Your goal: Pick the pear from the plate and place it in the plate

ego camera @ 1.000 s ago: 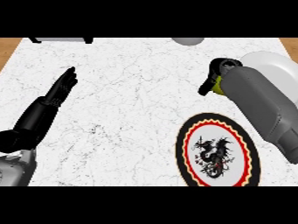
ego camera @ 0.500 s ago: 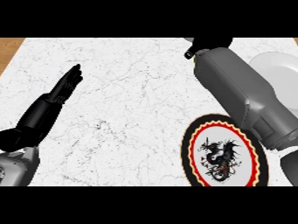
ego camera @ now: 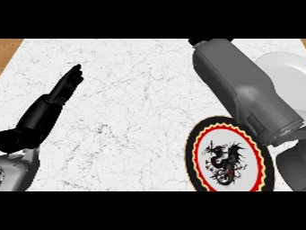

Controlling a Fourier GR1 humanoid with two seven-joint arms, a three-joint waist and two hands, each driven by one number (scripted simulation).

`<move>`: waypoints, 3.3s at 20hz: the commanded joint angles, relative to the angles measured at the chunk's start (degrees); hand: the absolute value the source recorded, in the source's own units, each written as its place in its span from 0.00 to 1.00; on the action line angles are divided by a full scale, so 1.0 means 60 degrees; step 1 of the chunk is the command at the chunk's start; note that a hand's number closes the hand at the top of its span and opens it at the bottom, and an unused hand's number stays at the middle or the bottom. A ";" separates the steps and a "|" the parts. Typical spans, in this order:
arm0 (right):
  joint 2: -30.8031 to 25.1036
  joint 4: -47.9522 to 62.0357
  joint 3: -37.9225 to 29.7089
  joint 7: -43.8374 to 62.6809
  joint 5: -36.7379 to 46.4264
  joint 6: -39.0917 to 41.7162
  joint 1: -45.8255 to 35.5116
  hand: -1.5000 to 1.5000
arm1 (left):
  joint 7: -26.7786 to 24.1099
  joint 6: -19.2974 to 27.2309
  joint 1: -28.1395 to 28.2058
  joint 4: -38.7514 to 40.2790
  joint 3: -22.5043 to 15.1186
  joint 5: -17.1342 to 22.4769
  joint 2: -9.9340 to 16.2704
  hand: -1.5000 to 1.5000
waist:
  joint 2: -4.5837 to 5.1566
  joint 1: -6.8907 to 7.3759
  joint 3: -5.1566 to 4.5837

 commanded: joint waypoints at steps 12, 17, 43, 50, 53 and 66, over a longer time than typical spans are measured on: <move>-0.1212 0.1441 -0.0609 0.0579 0.0472 -0.3293 0.0502 1.00 | 0.0183 0.0118 0.0297 -0.0491 0.0041 -0.0086 -0.0232 0.50 | -0.0019 -0.0158 0.0028; -0.1869 0.1685 -0.0777 -0.0186 0.0506 -0.4675 0.1403 1.00 | 0.0136 0.0073 0.0259 -0.0136 0.0022 -0.0246 -0.0270 0.50 | 0.0001 -0.0269 0.0027; -0.3463 0.1387 -0.3494 -0.4377 -0.1707 -0.7086 0.4492 0.00 | -0.0112 -0.0316 0.0206 -0.0050 0.0415 -0.0417 -0.0415 0.50 | 0.0121 0.0024 0.0053; -0.3568 -0.0290 -0.4507 -0.6387 -0.2565 -0.8036 0.4669 0.00 | -0.0161 -0.0442 0.0211 0.0006 0.0763 -0.0214 -0.0380 0.50 | 0.0002 -0.0242 0.0043; -0.3428 -0.1435 -0.5528 -0.7063 -0.3615 -0.8306 0.4708 0.00 | 0.0028 -0.0438 0.0394 -0.0156 0.0706 -0.0209 -0.0381 0.50 | -0.0024 -0.0264 0.0067; -0.3071 -0.8342 -0.7269 -1.0024 -0.6165 -0.7680 0.9504 0.00 | 0.0219 -0.0096 0.0864 -0.0756 0.0740 -0.0755 -0.0601 0.50 | -0.0181 -0.0696 0.0016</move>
